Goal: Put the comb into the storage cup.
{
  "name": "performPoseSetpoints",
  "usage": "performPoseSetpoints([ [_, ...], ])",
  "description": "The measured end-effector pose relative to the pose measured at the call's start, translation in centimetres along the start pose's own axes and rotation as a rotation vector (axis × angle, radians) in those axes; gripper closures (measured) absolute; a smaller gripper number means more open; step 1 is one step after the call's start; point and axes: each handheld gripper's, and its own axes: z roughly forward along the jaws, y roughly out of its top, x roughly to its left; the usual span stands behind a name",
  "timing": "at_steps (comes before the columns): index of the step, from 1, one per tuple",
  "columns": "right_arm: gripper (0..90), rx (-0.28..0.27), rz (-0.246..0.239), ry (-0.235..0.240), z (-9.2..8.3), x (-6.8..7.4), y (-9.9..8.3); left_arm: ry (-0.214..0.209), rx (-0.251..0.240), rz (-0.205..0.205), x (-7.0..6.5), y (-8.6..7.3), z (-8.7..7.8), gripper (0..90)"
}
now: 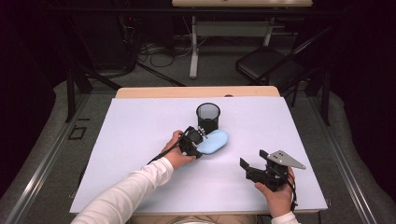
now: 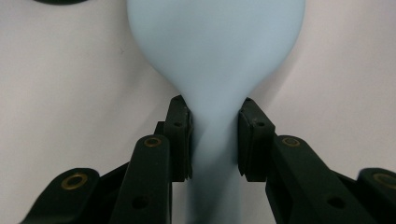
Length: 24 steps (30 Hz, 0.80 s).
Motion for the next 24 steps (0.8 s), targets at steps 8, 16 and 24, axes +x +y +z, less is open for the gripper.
performPoseSetpoints([
  [8,14.3,0.005,-0.001,-0.001,-0.05,-0.02,0.02,-0.001,0.001,0.000,0.02,0.00,0.00,69.7],
  [16,14.3,0.004,-0.003,-0.002,-0.02,0.02,0.02,0.003,-0.001,-0.004,-0.07,-0.06,-0.03,69.7],
  [24,14.3,0.005,-0.002,-0.002,-0.07,0.01,0.03,0.007,-0.009,-0.002,-0.07,-0.13,-0.04,69.8],
])
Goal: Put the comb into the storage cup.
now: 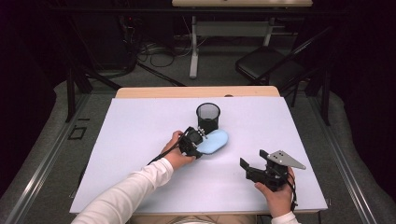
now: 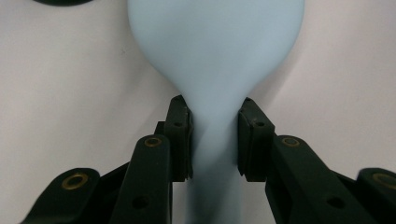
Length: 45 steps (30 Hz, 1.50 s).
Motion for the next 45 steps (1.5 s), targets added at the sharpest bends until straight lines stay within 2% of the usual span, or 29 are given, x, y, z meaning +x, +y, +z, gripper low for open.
performPoseSetpoints([
  [7,14.3,-0.003,0.003,0.000,0.0,0.0,0.0,0.009,-0.012,0.004,-0.1,0.0,0.0,69.8],
  [9,14.3,-0.001,0.003,0.000,0.0,0.0,0.0,0.002,-0.022,-0.007,-0.1,0.0,0.0,69.8],
  [14,14.3,-0.003,0.003,0.000,0.0,0.0,0.0,0.002,-0.035,-0.004,-0.2,0.1,0.0,69.9],
  [18,14.3,-0.002,0.002,-0.001,0.0,0.0,0.0,-0.004,-0.066,-0.014,-0.4,0.0,-0.3,69.8],
  [34,14.3,-0.004,-0.001,-0.003,-0.1,0.0,0.1,-0.005,-0.156,0.020,-1.4,0.0,-1.8,69.8],
  [45,14.2,-0.007,0.004,-0.010,-0.1,0.0,0.1,-0.023,-0.239,-0.014,-0.9,-0.1,-3.4,69.8],
])
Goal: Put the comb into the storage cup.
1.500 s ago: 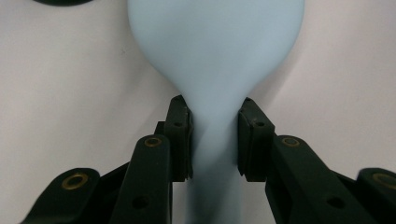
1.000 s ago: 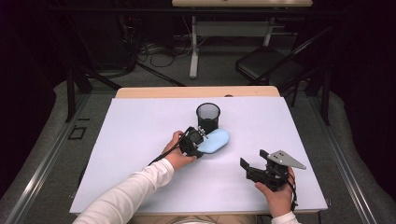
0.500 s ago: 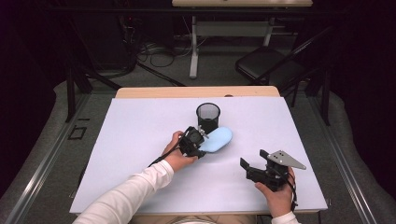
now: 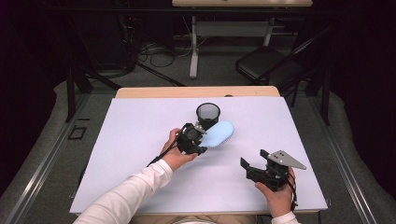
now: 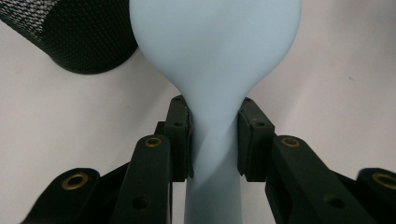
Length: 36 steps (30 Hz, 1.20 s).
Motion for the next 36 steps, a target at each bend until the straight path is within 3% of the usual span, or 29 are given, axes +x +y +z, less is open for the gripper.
performPoseSetpoints([
  [22,12.0,0.004,-0.010,0.002,0.0,0.2,0.0,-0.022,-0.129,-0.043,0.4,0.2,-3.1,69.8],
  [36,11.6,0.012,-0.027,0.008,0.2,0.4,0.1,-0.012,-0.207,-0.058,0.7,0.5,-4.7,69.8],
])
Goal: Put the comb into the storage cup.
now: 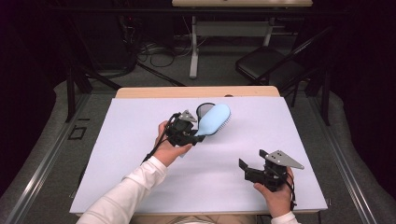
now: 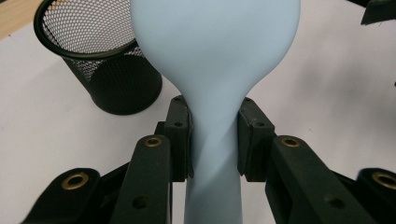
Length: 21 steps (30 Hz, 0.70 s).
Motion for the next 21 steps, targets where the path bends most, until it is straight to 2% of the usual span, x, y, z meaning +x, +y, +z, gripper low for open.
performPoseSetpoints([
  [5,10.7,0.009,-0.001,0.002,0.0,0.0,0.1,-0.004,-0.017,-0.006,0.3,0.1,-0.4,69.8],
  [9,9.6,0.017,-0.006,0.007,0.1,0.1,0.3,0.010,-0.028,-0.004,0.3,0.0,-0.7,69.8],
  [12,8.4,0.033,0.002,0.022,0.3,0.2,0.4,0.006,-0.048,-0.016,0.3,0.0,-1.0,69.9],
  [18,4.4,0.073,0.002,0.047,0.8,0.6,1.0,0.005,-0.059,-0.015,0.3,-0.1,-1.3,69.8],
  [21,2.8,0.092,0.022,0.064,1.1,0.8,1.7,0.003,-0.065,-0.019,0.4,-0.1,-1.4,69.8],
])
